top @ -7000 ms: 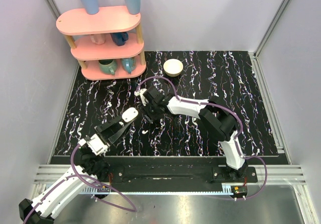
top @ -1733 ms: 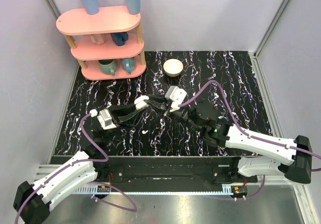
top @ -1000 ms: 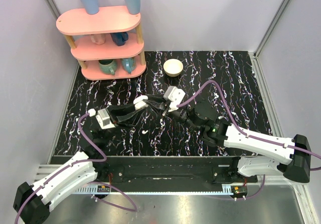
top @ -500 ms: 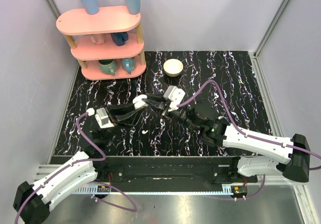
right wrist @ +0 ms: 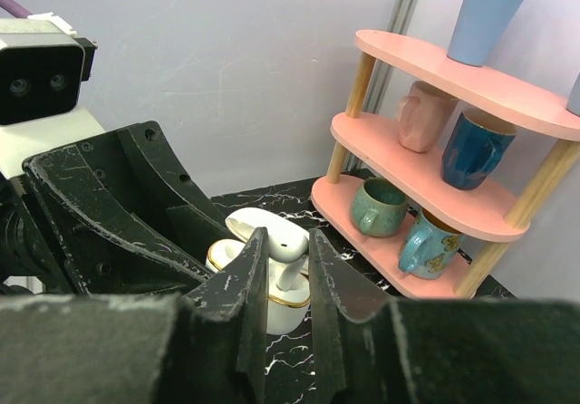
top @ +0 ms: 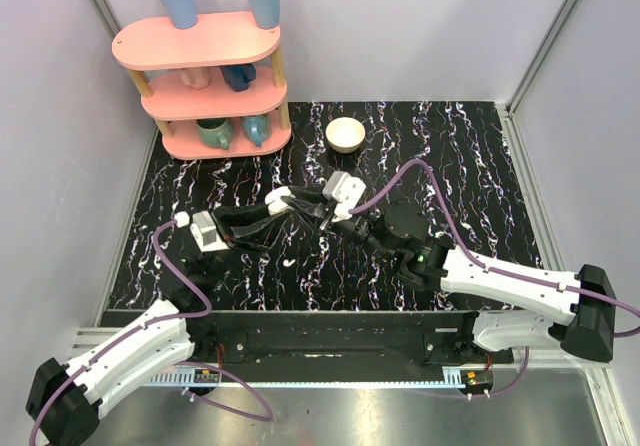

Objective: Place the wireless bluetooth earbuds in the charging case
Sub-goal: Insert the right earbud into the right side groove of the charging case, then adjust the left earbud at the center of the board.

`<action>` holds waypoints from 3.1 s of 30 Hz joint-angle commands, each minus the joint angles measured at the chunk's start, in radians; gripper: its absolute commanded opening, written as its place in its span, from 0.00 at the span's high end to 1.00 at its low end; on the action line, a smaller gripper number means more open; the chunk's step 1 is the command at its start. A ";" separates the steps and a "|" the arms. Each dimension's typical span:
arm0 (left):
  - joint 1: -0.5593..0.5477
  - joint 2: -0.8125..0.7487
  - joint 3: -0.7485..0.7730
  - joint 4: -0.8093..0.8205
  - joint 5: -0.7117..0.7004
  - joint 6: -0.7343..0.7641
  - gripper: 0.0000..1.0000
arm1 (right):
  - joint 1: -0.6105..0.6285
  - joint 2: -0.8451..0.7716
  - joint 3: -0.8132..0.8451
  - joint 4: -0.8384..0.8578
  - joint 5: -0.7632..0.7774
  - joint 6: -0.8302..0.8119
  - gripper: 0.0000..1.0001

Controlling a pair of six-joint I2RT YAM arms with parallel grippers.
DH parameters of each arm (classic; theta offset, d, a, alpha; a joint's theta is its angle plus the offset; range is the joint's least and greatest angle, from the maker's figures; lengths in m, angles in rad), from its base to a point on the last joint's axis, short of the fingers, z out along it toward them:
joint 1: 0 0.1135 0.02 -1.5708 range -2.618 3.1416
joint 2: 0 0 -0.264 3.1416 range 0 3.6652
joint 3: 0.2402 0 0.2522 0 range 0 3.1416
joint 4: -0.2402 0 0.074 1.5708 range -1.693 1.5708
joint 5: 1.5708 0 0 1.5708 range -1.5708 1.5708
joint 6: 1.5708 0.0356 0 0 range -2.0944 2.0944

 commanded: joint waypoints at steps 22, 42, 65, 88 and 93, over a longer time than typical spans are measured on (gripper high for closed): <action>-0.003 -0.037 0.040 0.003 0.009 0.053 1.00 | 0.010 -0.004 0.041 -0.119 0.037 -0.146 0.98; -0.003 -0.056 0.031 0.010 -0.001 0.074 1.00 | 0.010 -0.003 0.044 -0.145 0.029 -0.146 0.99; -0.005 -0.042 0.011 0.029 -0.030 0.093 1.00 | 0.010 -0.023 0.059 -0.148 0.063 -0.083 0.44; -0.003 -0.135 -0.015 -0.080 -0.131 0.215 1.00 | 0.005 -0.208 -0.088 -0.119 0.407 0.118 0.34; -0.003 -0.203 -0.004 -0.172 -0.159 0.278 1.00 | -0.093 -0.193 -0.094 -0.320 0.410 0.309 0.34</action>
